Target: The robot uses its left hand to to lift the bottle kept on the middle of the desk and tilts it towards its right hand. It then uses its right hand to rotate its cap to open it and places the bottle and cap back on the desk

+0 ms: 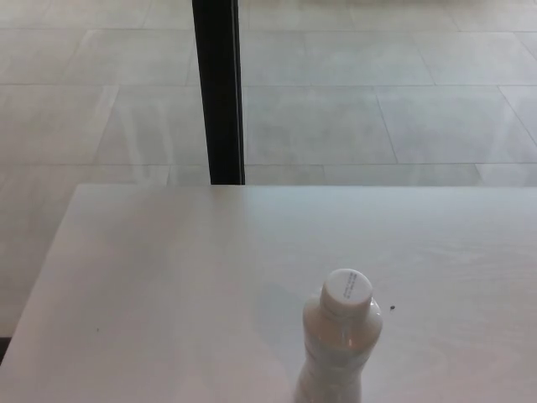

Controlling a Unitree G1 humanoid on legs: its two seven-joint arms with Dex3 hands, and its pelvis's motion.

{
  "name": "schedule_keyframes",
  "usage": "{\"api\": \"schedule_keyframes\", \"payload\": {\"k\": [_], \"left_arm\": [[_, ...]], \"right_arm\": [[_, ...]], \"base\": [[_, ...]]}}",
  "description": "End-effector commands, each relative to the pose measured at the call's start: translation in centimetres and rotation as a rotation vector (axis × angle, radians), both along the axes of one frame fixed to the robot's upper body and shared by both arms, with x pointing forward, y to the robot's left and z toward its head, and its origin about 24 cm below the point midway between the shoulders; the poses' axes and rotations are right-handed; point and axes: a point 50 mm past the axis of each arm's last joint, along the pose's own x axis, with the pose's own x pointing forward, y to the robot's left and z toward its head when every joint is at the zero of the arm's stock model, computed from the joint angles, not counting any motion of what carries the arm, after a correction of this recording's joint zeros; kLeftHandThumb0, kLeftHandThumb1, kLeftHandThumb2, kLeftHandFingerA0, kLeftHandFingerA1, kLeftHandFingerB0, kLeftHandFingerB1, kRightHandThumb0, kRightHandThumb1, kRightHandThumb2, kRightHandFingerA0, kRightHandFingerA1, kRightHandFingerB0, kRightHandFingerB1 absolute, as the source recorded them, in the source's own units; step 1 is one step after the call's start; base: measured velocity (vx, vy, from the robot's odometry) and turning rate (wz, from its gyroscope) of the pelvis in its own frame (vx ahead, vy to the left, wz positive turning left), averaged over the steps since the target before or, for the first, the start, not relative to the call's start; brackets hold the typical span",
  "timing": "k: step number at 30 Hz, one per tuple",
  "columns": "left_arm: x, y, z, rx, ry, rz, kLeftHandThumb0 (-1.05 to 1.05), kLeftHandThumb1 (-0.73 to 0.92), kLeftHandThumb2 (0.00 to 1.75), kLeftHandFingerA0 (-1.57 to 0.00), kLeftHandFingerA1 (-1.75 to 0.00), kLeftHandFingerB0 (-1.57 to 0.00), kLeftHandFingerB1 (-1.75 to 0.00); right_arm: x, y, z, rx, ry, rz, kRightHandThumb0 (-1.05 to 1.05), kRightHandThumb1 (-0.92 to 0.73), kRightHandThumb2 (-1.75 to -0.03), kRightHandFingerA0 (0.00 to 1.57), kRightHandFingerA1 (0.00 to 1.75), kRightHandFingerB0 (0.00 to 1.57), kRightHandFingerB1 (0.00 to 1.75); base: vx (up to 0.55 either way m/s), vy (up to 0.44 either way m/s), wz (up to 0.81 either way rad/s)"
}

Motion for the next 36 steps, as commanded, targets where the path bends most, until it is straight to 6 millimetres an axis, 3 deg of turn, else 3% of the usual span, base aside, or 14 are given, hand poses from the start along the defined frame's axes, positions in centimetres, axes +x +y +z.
{"api": "schedule_keyframes", "payload": {"k": [1, 4, 13, 14, 15, 16, 18, 27, 28, 30, 31, 33, 34, 36], "left_arm": [[2.3, 4.8, 4.5, 0.066, -0.559, 0.235, -0.87, 0.66, 0.93, 0.00, 0.00, 0.00, 0.00], [3.4, 5.3, 5.0, 0.084, -0.576, 0.183, -0.87, 0.67, 0.96, 0.00, -0.03, 0.00, -0.02], [17.9, 5.7, 13.2, 0.133, -0.991, -0.255, -0.97, 0.72, 1.03, 0.00, -0.01, 0.00, 0.00], [19.1, 4.7, 14.2, 0.130, -1.029, -0.307, -0.97, 0.72, 1.03, 0.00, -0.02, 0.00, 0.00], [20.4, 3.4, 15.3, 0.103, -1.111, -0.363, -0.96, 0.68, 1.00, 0.00, -0.03, 0.00, 0.00], [21.2, 2.1, 16.1, 0.095, -1.169, -0.390, -0.89, 0.62, 0.91, 0.00, -0.02, 0.00, -0.01], [21.7, 0.9, 16.7, 0.129, -1.150, -0.457, -0.82, 0.60, 0.92, 0.00, -0.09, -0.03, -0.13], [27.0, -6.6, 20.4, 0.022, -1.289, -0.692, -0.99, 0.61, 1.00, 0.00, -0.18, -0.10, -0.04], [27.3, -7.2, 20.7, 0.006, -1.297, -0.703, -1.01, 0.63, 1.03, 0.00, -0.17, -0.02, -0.01], [27.7, -8.1, 20.8, -0.025, -1.302, -0.719, -0.86, 0.73, 0.62, 0.00, -0.11, 0.00, -0.18], [28.1, -9.1, 20.6, -0.021, -1.287, -0.774, -1.04, 0.67, 1.04, 0.00, -0.17, 0.00, 0.00], [28.2, -10.0, 20.2, -0.063, -1.278, -0.820, -1.05, 0.68, 1.05, 0.00, -0.17, 0.00, -0.03], [28.2, -10.4, 20.0, -0.056, -1.267, -0.840, -1.05, 0.71, 1.09, 0.00, -0.18, 0.00, -0.05], [28.2, -11.8, 19.4, -0.063, -1.236, -0.885, -1.05, 0.73, 1.09, 0.00, -0.17, 0.00, -0.05]], "right_arm": [[2.2, -5.8, 6.0, -0.131, -0.492, -0.285, -0.95, -0.70, -1.06, 0.00, 0.09, 0.01, 0.09], [3.4, -6.3, 7.1, -0.151, -0.542, -0.276, -0.84, -0.82, -0.67, 0.00, 0.09, 0.00, 0.25], [14.9, -5.0, 19.8, -0.324, -1.007, 0.100, -0.77, -0.67, -1.07, 0.00, 0.30, 0.01, 0.24], [15.7, -4.6, 20.4, -0.330, -1.030, 0.125, -0.80, -0.86, -0.66, 0.01, 0.28, 0.04, 0.26], [16.7, -3.9, 21.1, -0.332, -1.055, 0.150, -0.79, -0.68, -1.07, 0.01, 0.29, 0.03, 0.25], [17.6, -3.2, 21.6, -0.337, -1.059, 0.200, -0.77, -0.90, -0.67, 0.02, 0.25, 0.02, 0.20], [18.3, -2.5, 22.0, -0.329, -1.074, 0.217, -0.76, -0.70, -1.08, 0.00, 0.30, 0.02, 0.25], [21.7, 4.4, 22.8, -0.277, -1.142, 0.510, -0.78, -0.73, -1.11, 0.03, 0.33, 0.07, 0.27], [21.9, 5.3, 22.6, -0.265, -1.137, 0.541, -0.79, -0.92, -0.69, 0.07, 0.29, 0.09, 0.22], [22.1, 6.4, 22.3, -0.246, -1.133, 0.589, -0.79, -0.92, -0.69, 0.06, 0.29, 0.09, 0.21], [22.3, 7.8, 21.8, -0.218, -1.124, 0.648, -0.80, -0.75, -1.13, 0.01, 0.31, 0.04, 0.24], [22.3, 8.8, 21.2, -0.209, -1.104, 0.690, -0.77, -0.76, -1.14, 0.01, 0.34, 0.04, 0.25], [22.4, 9.1, 21.0, -0.199, -1.100, 0.696, -0.77, -0.92, -0.73, 0.05, 0.30, 0.09, 0.22], [22.6, 10.1, 20.2, -0.165, -1.077, 0.718, -0.80, -0.74, -1.10, 0.06, 0.39, 0.07, 0.28]], "base": [[0.00, 0.000, 0.00], [0.00, 0.000, 0.00], [0.00, 0.000, 0.00], [0.00, 0.000, 0.00], [0.00, 0.000, 0.00], [0.00, 0.000, 0.00], [0.00, 0.000, 0.00], [0.00, 0.000, 0.00], [0.00, 0.000, 0.00], [0.00, 0.000, 0.00], [0.00, 0.000, 0.00], [0.00, 0.000, 0.00], [0.00, 0.000, 0.00], [0.00, 0.000, 0.00]]}}
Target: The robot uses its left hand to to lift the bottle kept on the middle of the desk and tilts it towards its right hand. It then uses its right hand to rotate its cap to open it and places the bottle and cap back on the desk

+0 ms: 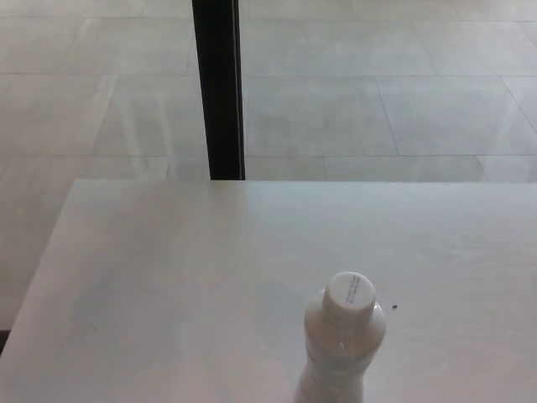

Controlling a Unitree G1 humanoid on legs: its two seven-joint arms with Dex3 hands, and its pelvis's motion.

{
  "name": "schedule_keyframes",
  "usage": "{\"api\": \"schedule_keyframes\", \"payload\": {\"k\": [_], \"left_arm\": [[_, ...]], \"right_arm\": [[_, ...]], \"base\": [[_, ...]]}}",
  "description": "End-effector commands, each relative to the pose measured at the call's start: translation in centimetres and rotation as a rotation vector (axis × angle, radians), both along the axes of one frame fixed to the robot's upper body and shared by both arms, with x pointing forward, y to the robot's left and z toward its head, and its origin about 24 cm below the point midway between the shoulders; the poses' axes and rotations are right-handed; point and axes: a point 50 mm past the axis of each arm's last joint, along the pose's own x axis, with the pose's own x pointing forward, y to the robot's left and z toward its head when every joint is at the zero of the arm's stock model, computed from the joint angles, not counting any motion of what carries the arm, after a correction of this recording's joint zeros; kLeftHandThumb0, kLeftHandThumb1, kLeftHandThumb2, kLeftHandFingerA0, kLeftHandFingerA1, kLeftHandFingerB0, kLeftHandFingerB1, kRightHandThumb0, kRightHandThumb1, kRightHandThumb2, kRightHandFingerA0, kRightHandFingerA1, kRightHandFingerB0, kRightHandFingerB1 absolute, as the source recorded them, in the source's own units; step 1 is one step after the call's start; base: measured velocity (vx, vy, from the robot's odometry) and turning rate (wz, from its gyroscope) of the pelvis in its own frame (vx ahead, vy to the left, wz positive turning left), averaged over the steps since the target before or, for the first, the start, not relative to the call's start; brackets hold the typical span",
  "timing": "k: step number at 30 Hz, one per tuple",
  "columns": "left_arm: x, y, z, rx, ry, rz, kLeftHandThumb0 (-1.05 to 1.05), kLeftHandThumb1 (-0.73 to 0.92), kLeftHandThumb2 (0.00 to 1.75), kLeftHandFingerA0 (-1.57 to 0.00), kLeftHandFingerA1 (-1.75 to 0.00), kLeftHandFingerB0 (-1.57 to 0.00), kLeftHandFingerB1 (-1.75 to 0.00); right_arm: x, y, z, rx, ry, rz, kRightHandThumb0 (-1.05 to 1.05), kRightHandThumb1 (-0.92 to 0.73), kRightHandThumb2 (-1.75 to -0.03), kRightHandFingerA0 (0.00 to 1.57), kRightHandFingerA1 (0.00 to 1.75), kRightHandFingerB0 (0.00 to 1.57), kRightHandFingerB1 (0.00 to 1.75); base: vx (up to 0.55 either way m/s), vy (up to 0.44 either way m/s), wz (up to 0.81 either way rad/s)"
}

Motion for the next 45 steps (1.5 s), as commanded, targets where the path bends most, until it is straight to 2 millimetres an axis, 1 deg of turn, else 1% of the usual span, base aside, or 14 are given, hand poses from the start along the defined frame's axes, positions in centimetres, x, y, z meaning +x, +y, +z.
{"api": "schedule_keyframes", "payload": {"k": [1, 2, 4, 5, 8, 9, 11, 13, 14, 31, 37, 38, 42, 45], "left_arm": [[2.3, -7.9, 2.5, -0.023, -0.022, -0.328, -1.05, 0.73, 1.09, 0.00, -0.17, 0.00, -0.05], [2.2, -8.7, 2.2, -0.021, -0.010, -0.342, -1.05, 0.72, 1.10, 0.00, -0.18, 0.00, -0.05], [2.2, -9.4, 1.9, -0.017, 0.006, -0.373, -1.05, 0.73, 1.10, 0.00, -0.19, 0.00, -0.06], [1.9, -10.2, 1.4, -0.025, 0.023, -0.397, -1.05, 0.71, 1.09, 0.00, -0.20, 0.00, -0.05], [1.6, -10.6, 1.2, -0.043, 0.030, -0.410, -1.05, 0.70, 1.06, 0.00, -0.20, 0.00, -0.05], [1.6, -11.2, 0.9, -0.028, 0.054, -0.416, -1.03, 0.68, 1.05, 0.00, -0.23, 0.00, -0.06], [1.5, -11.6, 0.8, -0.004, 0.070, -0.424, -0.82, 0.76, 0.78, 0.00, -0.11, 0.00, -0.03], [1.6, -12.0, 0.8, 0.014, 0.080, -0.435, -0.86, 0.80, 0.66, 0.00, -0.16, 0.00, -0.09], [1.6, -12.4, 0.8, 0.046, 0.091, -0.459, -1.05, 0.70, 1.12, 0.00, -0.26, 0.00, -0.08], [2.0, -15.8, -0.6, 0.123, 0.198, -0.594, -1.05, 0.57, 1.06, 0.00, -0.24, 0.00, -0.07], [2.6, -17.3, -0.3, 0.245, 0.179, -0.668, -0.96, 0.62, 0.59, 0.00, 0.00, 0.00, 0.00], [2.7, -17.8, -0.1, 0.275, 0.177, -0.681, -1.05, 0.54, 1.01, 0.00, -0.27, 0.00, -0.06], [2.9, -19.5, 0.1, 0.334, 0.160, -0.724, -1.01, 0.43, 0.73, 0.00, 0.00, 0.00, 0.00], [3.0, -20.1, -0.1, 0.379, 0.161, -0.722, -0.90, 0.48, 1.00, 0.00, -0.32, 0.00, -0.08]], "right_arm": [[1.7, 7.2, 0.8, -0.016, -0.006, 0.298, -0.80, -0.74, -1.10, 0.06, 0.39, 0.07, 0.28], [1.9, 7.6, 0.5, -0.008, 0.008, 0.308, -0.82, -0.92, -0.70, 0.11, 0.34, 0.14, 0.24], [2.0, 8.1, 0.2, -0.006, 0.027, 0.322, -0.87, -0.87, -0.76, 0.09, 0.36, 0.14, 0.24], [2.2, 8.4, -0.1, 0.004, 0.040, 0.335, -0.90, -0.78, -1.13, 0.06, 0.47, 0.08, 0.41], [2.2, 8.6, -0.3, 0.002, 0.051, 0.341, -0.83, -0.92, -0.70, 0.12, 0.37, 0.16, 0.26], [2.4, 8.9, -0.6, 0.002, 0.066, 0.342, -0.36, -0.49, -1.10, 0.03, 0.52, 0.00, 0.48], [2.4, 9.1, -0.7, 0.000, 0.079, 0.343, -0.82, -0.92, -0.72, 0.13, 0.39, 0.19, 0.28], [2.5, 9.1, -0.8, -0.005, 0.091, 0.341, -0.80, -0.92, -0.72, 0.14, 0.39, 0.20, 0.29], [2.5, 9.1, -0.9, -0.005, 0.099, 0.343, -0.80, -0.92, -0.71, 0.16, 0.39, 0.21, 0.28], [2.8, 9.9, -1.2, 0.046, 0.122, 0.324, -0.76, -0.92, -0.71, 0.26, 0.44, 0.29, 0.31], [3.2, 10.2, -1.3, 0.064, 0.124, 0.313, -0.78, -0.92, -0.70, 0.28, 0.46, 0.31, 0.31], [3.2, 10.4, -1.3, 0.074, 0.125, 0.311, -0.78, -0.92, -0.70, 0.29, 0.47, 0.32, 0.31], [3.3, 10.7, -1.4, 0.082, 0.127, 0.313, -0.78, -0.92, -0.68, 0.31, 0.48, 0.33, 0.31], [3.5, 10.8, -1.3, 0.079, 0.126, 0.313, -0.77, -0.92, -0.68, 0.31, 0.48, 0.33, 0.31]], "base": [[0.00, 0.000, 0.00], [0.00, 0.000, 0.00], [0.00, 0.000, 0.00], [0.00, 0.000, 0.00], [0.00, 0.000, 0.00], [0.00, 0.000, 0.00], [0.00, 0.000, 0.00], [0.00, 0.000, 0.00], [0.00, 0.000, 0.00], [0.00, 0.000, 0.00], [0.00, 0.000, 0.00], [0.00, 0.000, 0.00], [0.00, 0.000, 0.00], [0.00, 0.000, 0.00]]}}
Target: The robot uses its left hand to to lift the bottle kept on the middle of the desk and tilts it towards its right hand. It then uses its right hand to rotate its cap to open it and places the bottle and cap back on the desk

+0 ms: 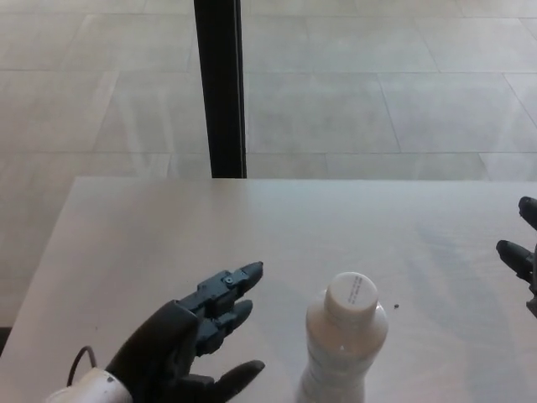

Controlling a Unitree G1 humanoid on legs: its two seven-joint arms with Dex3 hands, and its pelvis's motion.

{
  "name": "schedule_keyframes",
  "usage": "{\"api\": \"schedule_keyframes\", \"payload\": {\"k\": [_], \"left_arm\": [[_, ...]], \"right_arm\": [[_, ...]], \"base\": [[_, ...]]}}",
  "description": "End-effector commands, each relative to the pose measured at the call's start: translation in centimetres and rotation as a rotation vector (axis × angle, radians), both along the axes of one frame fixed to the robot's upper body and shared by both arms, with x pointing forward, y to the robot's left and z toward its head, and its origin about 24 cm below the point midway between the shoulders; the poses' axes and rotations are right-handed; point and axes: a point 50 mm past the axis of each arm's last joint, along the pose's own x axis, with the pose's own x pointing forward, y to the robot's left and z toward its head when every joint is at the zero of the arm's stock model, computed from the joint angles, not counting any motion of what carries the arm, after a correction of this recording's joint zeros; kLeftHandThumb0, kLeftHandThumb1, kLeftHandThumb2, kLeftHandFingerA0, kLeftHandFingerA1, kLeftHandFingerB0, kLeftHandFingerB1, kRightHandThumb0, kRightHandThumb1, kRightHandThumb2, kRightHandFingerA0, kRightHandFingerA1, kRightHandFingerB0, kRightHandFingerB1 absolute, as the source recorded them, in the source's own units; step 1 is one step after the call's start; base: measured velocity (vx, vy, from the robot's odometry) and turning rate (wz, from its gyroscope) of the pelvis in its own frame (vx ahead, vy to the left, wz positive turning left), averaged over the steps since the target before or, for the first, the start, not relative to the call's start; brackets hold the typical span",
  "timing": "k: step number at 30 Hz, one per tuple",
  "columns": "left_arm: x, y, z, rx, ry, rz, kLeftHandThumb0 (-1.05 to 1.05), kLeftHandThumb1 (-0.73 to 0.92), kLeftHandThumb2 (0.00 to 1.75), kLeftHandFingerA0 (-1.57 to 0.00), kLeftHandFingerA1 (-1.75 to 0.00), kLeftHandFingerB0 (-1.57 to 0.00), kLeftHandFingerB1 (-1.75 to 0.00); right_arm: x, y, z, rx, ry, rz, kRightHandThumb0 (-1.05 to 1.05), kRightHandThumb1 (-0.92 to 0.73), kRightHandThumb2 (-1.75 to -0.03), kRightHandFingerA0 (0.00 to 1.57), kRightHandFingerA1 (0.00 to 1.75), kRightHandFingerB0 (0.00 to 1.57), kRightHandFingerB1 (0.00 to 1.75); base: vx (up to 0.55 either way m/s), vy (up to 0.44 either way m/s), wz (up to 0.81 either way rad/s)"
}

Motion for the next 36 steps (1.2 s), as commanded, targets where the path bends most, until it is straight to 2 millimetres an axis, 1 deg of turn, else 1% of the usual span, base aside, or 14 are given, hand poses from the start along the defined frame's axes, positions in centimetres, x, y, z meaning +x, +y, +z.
{"api": "schedule_keyframes", "payload": {"k": [1, 6, 7, 8, 9, 16, 23, 24, 25, 29, 32, 34, 35, 36], "left_arm": [[0.3, -0.6, -0.4, 0.142, -0.022, 0.008, -1.05, 0.37, 0.71, 0.00, 0.00, 0.00, 0.00], [-0.3, -1.6, -1.1, 0.204, -0.018, -0.028, -0.93, 0.42, 0.58, 0.00, -0.01, 0.00, 0.00], [-0.4, -1.6, -1.2, 0.208, -0.019, -0.030, -0.97, 0.30, 0.80, 0.00, -0.27, 0.00, 0.00], [-0.5, -1.9, -1.4, 0.224, -0.021, -0.039, -1.00, 0.27, 0.78, 0.00, -0.27, 0.00, 0.00], [-0.6, -2.0, -1.8, 0.240, -0.011, -0.042, -0.93, 0.41, 0.56, 0.00, 0.00, 0.00, 0.00], [-0.9, -2.3, -2.5, 0.273, -0.019, -0.006, -0.86, 0.42, 0.54, 0.00, 0.00, 0.00, 0.00], [-0.8, -3.1, -2.9, 0.213, -0.052, 0.183, -0.84, 0.43, 0.54, 0.00, 0.00, 0.00, 0.00], [-0.8, -3.3, -3.0, 0.212, -0.041, 0.225, -0.88, 0.38, 0.66, 0.00, 0.00, 0.00, 0.00], [-0.7, -3.5, -2.9, 0.209, -0.051, 0.268, -0.88, 0.48, 0.95, 0.00, -0.29, 0.00, -0.08], [-0.8, -4.3, -3.0, 0.127, -0.052, 0.415, -0.98, 0.52, 0.92, 0.00, -0.22, 0.00, 0.00], [-1.1, -5.0, -3.2, 0.052, -0.050, 0.560, -0.92, 0.46, 0.87, 0.00, -0.24, 0.00, -0.05], [-1.2, -5.2, -3.3, 0.049, -0.061, 0.588, -0.91, 0.45, 0.86, 0.00, -0.25, 0.00, -0.07], [-1.3, -5.4, -3.4, 0.032, -0.054, 0.597, -0.73, 0.57, 0.57, 0.00, 0.00, 0.00, 0.00], [-1.5, -5.8, -3.8, 0.033, -0.040, 0.577, -0.77, 0.58, 0.58, 0.00, 0.00, 0.00, 0.00]], "right_arm": [[0.3, 0.1, 0.2, 0.001, 0.014, -0.028, -0.77, -0.91, -0.68, 0.33, 0.49, 0.34, 0.31], [0.6, 0.3, 0.2, 0.020, 0.007, -0.034, -0.76, -0.90, -0.68, 0.35, 0.53, 0.37, 0.32], [0.6, 0.3, 0.2, 0.020, 0.007, -0.036, -0.76, -0.90, -0.68, 0.35, 0.53, 0.37, 0.32], [0.6, 0.3, 0.2, 0.018, 0.006, -0.036, -0.77, -0.90, -0.68, 0.35, 0.54, 0.37, 0.32], [0.7, 0.3, 0.3, 0.018, 0.005, -0.038, -0.76, -0.90, -0.68, 0.35, 0.53, 0.36, 0.32], [0.8, 0.2, 0.6, 0.011, 0.000, -0.048, -0.74, -0.90, -0.68, 0.34, 0.56, 0.38, 0.33], [0.8, 0.3, 0.6, 0.020, -0.001, -0.056, -0.75, -0.89, -0.67, 0.36, 0.57, 0.40, 0.33], [0.8, 0.2, 0.6, 0.023, 0.000, -0.063, -0.70, -0.70, -1.11, 0.37, 0.65, 0.27, 0.47], [0.8, 0.2, 0.6, 0.029, -0.001, -0.063, -0.75, -0.89, -0.67, 0.37, 0.59, 0.42, 0.33], [0.8, 0.2, 0.6, 0.031, 0.002, -0.070, -0.74, -0.89, -0.67, 0.37, 0.58, 0.41, 0.33], [0.8, 0.1, 0.5, 0.032, 0.002, -0.075, -0.74, -0.89, -0.67, 0.38, 0.58, 0.41, 0.33], [0.8, 0.1, 0.5, 0.030, 0.001, -0.071, -0.74, -0.89, -0.67, 0.37, 0.58, 0.42, 0.33], [0.8, 0.1, 0.6, 0.030, -0.001, -0.070, -0.74, -0.90, -0.67, 0.37, 0.58, 0.42, 0.33], [0.9, 0.2, 0.7, 0.031, -0.006, -0.073, -0.73, -0.89, -0.67, 0.37, 0.57, 0.43, 0.34]], "base": [[0.00, 0.000, 0.00], [0.00, 0.000, 0.00], [0.00, 0.000, 0.00], [0.00, 0.000, 0.00], [0.00, 0.000, 0.00], [0.00, 0.000, 0.00], [0.00, 0.000, 0.00], [0.00, 0.000, 0.00], [0.00, 0.000, 0.00], [0.00, 0.000, 0.00], [0.00, 0.000, 0.00], [0.00, 0.000, 0.00], [0.00, 0.000, 0.00], [0.00, 0.000, 0.00]]}}
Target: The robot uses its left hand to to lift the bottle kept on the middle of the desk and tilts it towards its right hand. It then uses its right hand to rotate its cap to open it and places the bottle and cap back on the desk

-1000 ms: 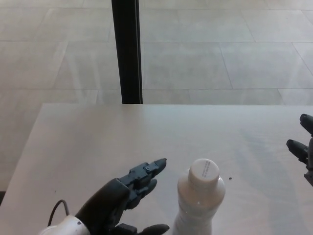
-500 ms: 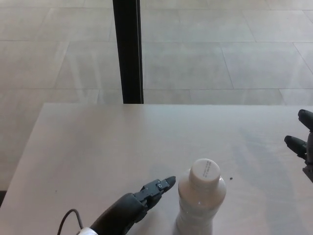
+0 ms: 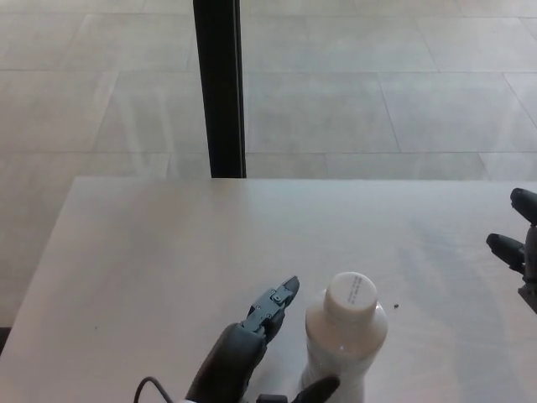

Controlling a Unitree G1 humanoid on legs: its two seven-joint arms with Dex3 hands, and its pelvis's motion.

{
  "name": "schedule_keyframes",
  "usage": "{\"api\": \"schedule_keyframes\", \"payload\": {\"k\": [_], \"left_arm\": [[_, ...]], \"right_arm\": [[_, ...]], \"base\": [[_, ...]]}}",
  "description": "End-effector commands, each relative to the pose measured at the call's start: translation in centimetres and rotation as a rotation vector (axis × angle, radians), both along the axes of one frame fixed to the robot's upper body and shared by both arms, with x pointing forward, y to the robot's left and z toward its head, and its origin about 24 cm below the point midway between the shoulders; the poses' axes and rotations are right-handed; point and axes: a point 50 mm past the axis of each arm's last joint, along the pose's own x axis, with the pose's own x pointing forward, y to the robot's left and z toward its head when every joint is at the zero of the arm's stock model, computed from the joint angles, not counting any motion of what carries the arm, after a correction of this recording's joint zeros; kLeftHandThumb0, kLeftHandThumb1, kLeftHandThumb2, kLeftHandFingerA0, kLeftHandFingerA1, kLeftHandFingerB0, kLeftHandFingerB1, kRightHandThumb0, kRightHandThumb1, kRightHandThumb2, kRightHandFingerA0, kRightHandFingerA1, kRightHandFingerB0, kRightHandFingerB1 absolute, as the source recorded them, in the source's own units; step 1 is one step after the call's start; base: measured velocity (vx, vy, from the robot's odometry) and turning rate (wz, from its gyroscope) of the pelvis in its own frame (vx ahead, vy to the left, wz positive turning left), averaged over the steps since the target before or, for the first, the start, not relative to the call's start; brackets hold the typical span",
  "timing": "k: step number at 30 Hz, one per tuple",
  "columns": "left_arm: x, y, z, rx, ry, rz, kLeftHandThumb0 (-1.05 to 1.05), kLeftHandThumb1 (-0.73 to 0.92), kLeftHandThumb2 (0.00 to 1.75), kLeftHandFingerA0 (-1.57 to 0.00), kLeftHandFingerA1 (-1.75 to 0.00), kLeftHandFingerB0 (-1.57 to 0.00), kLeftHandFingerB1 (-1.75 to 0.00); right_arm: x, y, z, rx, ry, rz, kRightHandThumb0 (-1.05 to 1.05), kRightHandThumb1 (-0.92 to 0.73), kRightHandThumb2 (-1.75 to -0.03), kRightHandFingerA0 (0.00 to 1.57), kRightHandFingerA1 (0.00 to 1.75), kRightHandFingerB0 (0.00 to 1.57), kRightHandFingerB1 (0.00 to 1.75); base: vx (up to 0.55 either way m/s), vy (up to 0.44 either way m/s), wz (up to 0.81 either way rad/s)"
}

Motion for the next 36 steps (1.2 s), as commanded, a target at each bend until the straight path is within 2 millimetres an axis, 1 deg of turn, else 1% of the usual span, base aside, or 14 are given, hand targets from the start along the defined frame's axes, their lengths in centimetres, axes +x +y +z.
{"api": "schedule_keyframes", "payload": {"k": [1, 4, 6, 7, 8, 10, 15, 16, 18, 19, 20, 21, 22, 36], "left_arm": [[-0.5, 0.2, -1.2, -0.003, -0.038, 0.329, -0.77, 0.58, 0.58, 0.00, 0.00, 0.00, 0.00], [-0.7, -0.1, -1.3, 0.020, -0.048, 0.315, -0.81, 0.57, 0.58, 0.00, 0.00, 0.00, 0.00], [-1.0, -0.3, -1.7, 0.057, -0.042, 0.272, -0.99, 0.50, 0.94, 0.00, -0.30, 0.00, -0.11], [-1.2, -0.5, -1.8, 0.050, -0.038, 0.254, -0.84, 0.58, 0.58, 0.00, 0.00, 0.00, 0.00], [-1.4, -0.6, -2.0, 0.048, -0.039, 0.219, -1.03, 0.53, 0.98, 0.00, -0.27, 0.00, -0.10], [-1.7, -0.7, -2.2, 0.047, -0.033, 0.192, -0.89, 0.57, 0.58, 0.00, 0.00, 0.00, 0.00], [-1.8, -0.7, -2.3, 0.034, -0.041, 0.166, -0.84, 0.55, 0.58, 0.00, 0.00, 0.00, 0.00], [-1.8, -0.8, -2.0, 0.044, -0.044, 0.168, -1.01, 0.50, 0.92, 0.00, -0.24, 0.00, -0.06], [-1.7, -0.9, -1.9, 0.055, -0.044, 0.173, -1.05, 0.53, 0.94, 0.00, -0.21, 0.00, -0.03], [-1.7, -0.9, -1.9, 0.054, -0.057, 0.173, -1.05, 0.53, 0.94, 0.00, -0.23, 0.00, -0.05], [-1.6, -1.1, -1.5, 0.039, -0.092, 0.190, -1.04, 0.51, 0.92, 0.00, -0.23, 0.00, -0.04], [-1.6, -1.1, -1.6, 0.039, -0.093, 0.191, -1.04, 0.51, 0.92, 0.00, -0.23, 0.00, -0.04], [-1.5, -1.2, -1.4, 0.034, -0.113, 0.193, -1.00, 0.49, 0.92, 0.00, -0.28, 0.00, -0.10], [0.4, -2.4, 0.5, -0.053, -0.296, 0.231, -1.05, 0.44, 0.87, 0.00, -0.27, 0.00, -0.10]], "right_arm": [[0.1, -0.3, 0.3, 0.012, -0.003, -0.036, -0.73, -0.89, -0.67, 0.37, 0.57, 0.43, 0.34], [0.3, -0.2, 0.5, 0.009, -0.012, -0.033, -0.74, -0.89, -0.67, 0.37, 0.58, 0.43, 0.34], [0.3, 0.0, 0.6, 0.005, -0.017, -0.027, -0.73, -0.89, -0.67, 0.36, 0.58, 0.43, 0.33], [0.3, 0.0, 0.6, 0.003, -0.021, -0.026, -0.73, -0.89, -0.67, 0.36, 0.57, 0.43, 0.34], [0.3, 0.0, 0.6, 0.000, -0.023, -0.022, -0.74, -0.75, -1.12, 0.34, 0.62, 0.33, 0.49], [0.3, 0.1, 0.6, -0.003, -0.023, -0.020, -0.74, -0.75, -1.12, 0.34, 0.62, 0.32, 0.48], [0.4, 0.2, 0.6, -0.014, -0.024, -0.015, -0.73, -0.75, -1.12, 0.35, 0.63, 0.31, 0.48], [0.4, 0.2, 0.6, -0.017, -0.026, -0.017, -0.74, -0.74, -1.11, 0.35, 0.63, 0.31, 0.48], [0.4, 0.2, 0.5, -0.017, -0.026, -0.018, -0.74, -0.74, -1.12, 0.35, 0.64, 0.31, 0.47], [0.4, 0.2, 0.5, -0.018, -0.025, -0.018, -0.73, -0.88, -0.67, 0.35, 0.57, 0.42, 0.33], [0.3, 0.1, 0.4, -0.025, -0.023, -0.014, -0.72, -0.73, -1.12, 0.36, 0.64, 0.29, 0.48], [0.3, 0.1, 0.4, -0.025, -0.023, -0.014, -0.72, -0.73, -1.12, 0.36, 0.64, 0.29, 0.48], [0.3, 0.1, 0.4, -0.021, -0.026, -0.010, -0.73, -0.88, -0.67, 0.35, 0.59, 0.42, 0.34], [0.3, -0.1, 0.1, -0.036, -0.006, -0.027, -0.73, -0.87, -0.67, 0.39, 0.59, 0.44, 0.34]], "base": [[0.00, 0.000, 0.00], [0.00, 0.000, 0.00], [0.00, 0.000, 0.00], [0.00, 0.000, 0.00], [0.00, 0.000, 0.00], [0.00, 0.000, 0.00], [0.00, 0.000, 0.00], [0.00, 0.000, 0.00], [0.00, 0.000, 0.00], [0.00, 0.000, 0.00], [0.00, 0.000, 0.00], [0.00, 0.000, 0.00], [0.00, 0.000, 0.00], [0.00, 0.000, 0.00]]}}
